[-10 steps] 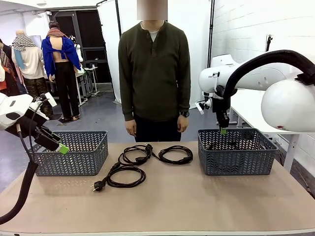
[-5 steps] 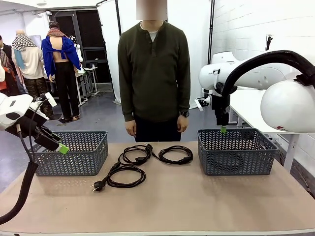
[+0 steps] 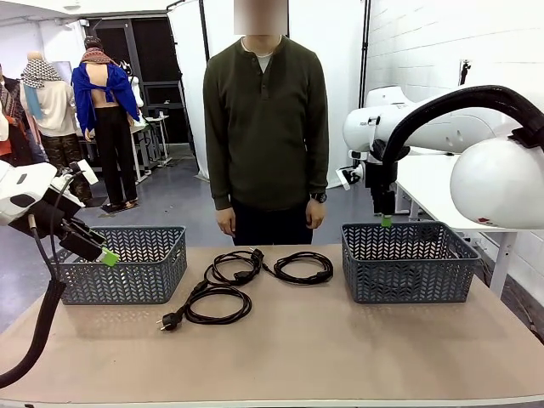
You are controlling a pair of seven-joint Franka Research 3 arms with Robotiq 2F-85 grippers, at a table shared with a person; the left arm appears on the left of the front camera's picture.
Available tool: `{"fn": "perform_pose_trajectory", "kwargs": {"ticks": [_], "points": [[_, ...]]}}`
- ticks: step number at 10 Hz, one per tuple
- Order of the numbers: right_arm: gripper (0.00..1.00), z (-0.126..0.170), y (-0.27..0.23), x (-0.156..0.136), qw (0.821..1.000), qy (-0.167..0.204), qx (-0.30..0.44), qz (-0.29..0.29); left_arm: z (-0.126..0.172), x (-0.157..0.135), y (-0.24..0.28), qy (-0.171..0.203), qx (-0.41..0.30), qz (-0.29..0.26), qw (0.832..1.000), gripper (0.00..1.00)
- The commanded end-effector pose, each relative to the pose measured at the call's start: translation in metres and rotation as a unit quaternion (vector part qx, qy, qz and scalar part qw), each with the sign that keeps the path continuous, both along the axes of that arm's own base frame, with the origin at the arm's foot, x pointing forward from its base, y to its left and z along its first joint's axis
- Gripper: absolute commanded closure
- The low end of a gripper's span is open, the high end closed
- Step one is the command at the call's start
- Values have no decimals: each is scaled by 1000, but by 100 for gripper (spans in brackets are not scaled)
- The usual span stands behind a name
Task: Organize the cables according to human instructions.
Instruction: Pick up a bundle of cables and place it in the basket indicated by the human.
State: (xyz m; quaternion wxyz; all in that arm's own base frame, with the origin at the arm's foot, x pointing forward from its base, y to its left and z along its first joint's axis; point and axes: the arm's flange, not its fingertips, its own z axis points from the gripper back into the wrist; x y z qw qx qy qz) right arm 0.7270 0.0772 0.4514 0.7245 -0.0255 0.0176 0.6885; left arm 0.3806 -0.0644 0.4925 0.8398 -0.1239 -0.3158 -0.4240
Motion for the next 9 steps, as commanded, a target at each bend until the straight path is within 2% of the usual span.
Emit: {"fn": "perform_pose_trajectory", "kwargs": {"ticks": [1, 4, 5, 7, 9], "points": [[0, 0, 2, 0, 1000, -1, 1, 7, -2, 1, 3, -1, -6, -10, 1000, 0], [0, 0, 0, 0, 1000, 0, 0, 1, -2, 1, 3, -1, -6, -10, 1000, 0], [0, 14, 4, -8, 999, -21, 11, -48, -2, 1, 3, -1, -6, -10, 1000, 0], [0, 38, 20, -45, 993, -9, 32, -112, -2, 1, 3, -1, -6, -10, 1000, 0], [0, 56, 37, -79, 990, -9, 53, -133, -2, 1, 3, -1, -6, -10, 1000, 0]]}}
